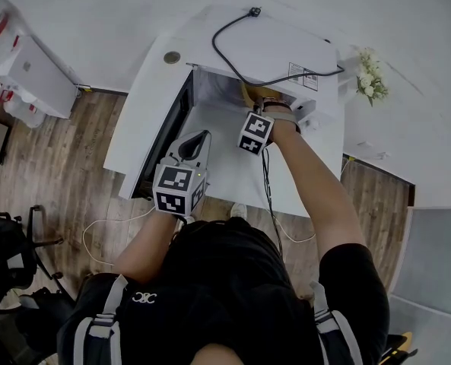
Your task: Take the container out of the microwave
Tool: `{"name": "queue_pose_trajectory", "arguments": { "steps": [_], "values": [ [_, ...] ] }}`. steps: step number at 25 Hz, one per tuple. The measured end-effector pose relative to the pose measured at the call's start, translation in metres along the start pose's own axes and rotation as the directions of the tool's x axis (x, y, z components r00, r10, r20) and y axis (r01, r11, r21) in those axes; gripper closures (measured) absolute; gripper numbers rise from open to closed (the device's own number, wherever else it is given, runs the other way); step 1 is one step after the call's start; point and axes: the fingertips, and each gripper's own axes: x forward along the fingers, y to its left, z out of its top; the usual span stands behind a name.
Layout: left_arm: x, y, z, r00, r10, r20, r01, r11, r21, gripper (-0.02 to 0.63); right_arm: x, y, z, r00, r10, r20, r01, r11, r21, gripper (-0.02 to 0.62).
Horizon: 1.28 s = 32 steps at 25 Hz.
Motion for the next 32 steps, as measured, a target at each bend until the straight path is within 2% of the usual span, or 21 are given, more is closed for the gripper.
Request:
{"name": "queue_pose_trajectory", "arguments": {
  "steps": [16,22,32],
  "values": [
    [-0.030,-0.008,-0.003,0.999,-0.040,0.011,0.040,0.999,0.014,0.593,-0.073,0.021,0.035,0.996,-0.017,0.083,0.016,1.000,0.007,0.572],
    [-0.039,-0.010,-0.004,0.997,-0.070,0.014,0.069,0.997,0.026,0.592,-0.100,0.042,0.048,0.994,0.029,0.103,-0.030,1.000,0.009,0.572],
    [-0.044,-0.015,-0.006,0.992,-0.123,0.001,0.123,0.991,0.049,0.592,-0.127,0.076,0.050,0.988,0.119,0.101,-0.127,0.989,0.074,0.572]
  ]
}}
